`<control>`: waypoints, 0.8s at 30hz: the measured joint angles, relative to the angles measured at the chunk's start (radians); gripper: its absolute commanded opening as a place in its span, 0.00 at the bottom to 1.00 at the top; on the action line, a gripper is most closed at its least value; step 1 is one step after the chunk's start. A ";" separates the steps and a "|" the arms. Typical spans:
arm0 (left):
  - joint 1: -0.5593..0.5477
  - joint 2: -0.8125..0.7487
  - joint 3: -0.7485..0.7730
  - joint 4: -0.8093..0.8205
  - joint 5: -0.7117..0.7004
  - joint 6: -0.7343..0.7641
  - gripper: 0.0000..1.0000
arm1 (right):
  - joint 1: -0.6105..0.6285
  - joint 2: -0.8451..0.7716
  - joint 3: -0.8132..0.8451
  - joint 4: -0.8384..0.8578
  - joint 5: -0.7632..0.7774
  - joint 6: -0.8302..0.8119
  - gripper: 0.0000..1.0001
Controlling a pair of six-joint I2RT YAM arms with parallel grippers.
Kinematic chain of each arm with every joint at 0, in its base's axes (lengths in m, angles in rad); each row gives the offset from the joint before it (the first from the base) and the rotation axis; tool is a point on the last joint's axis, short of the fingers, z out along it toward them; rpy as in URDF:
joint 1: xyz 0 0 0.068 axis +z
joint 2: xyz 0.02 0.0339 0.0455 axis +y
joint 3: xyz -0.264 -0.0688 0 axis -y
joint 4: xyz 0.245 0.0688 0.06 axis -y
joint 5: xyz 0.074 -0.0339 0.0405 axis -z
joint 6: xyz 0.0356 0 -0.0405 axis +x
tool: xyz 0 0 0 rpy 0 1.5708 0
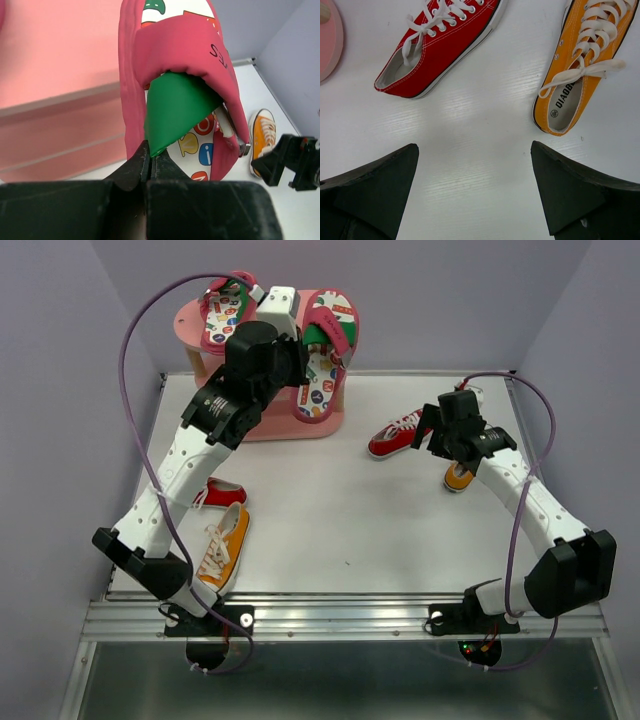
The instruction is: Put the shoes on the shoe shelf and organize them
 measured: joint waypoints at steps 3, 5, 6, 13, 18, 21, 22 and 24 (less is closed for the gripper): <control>0.017 0.031 0.051 0.006 -0.021 -0.003 0.00 | 0.000 0.000 0.000 0.002 -0.006 0.003 0.99; 0.032 0.054 0.083 0.018 -0.035 -0.003 0.00 | 0.000 0.000 0.000 0.002 -0.010 0.004 0.99; 0.039 0.065 0.095 0.024 -0.043 -0.003 0.00 | 0.000 0.000 0.000 0.002 -0.011 0.005 0.99; 0.076 0.137 0.190 0.052 -0.122 0.002 0.00 | 0.000 0.000 0.000 0.002 -0.017 0.007 0.99; 0.107 0.176 0.248 0.079 -0.152 0.006 0.00 | 0.000 0.000 0.000 0.003 -0.023 0.007 0.99; 0.141 0.195 0.279 0.091 -0.150 0.004 0.00 | 0.000 0.001 0.000 0.003 -0.026 0.007 0.99; 0.157 0.208 0.299 0.093 -0.148 0.003 0.00 | 0.000 0.001 0.000 0.003 -0.028 0.008 0.99; 0.182 0.233 0.334 0.099 -0.141 -0.002 0.00 | 0.000 0.001 -0.001 0.003 -0.031 0.008 0.99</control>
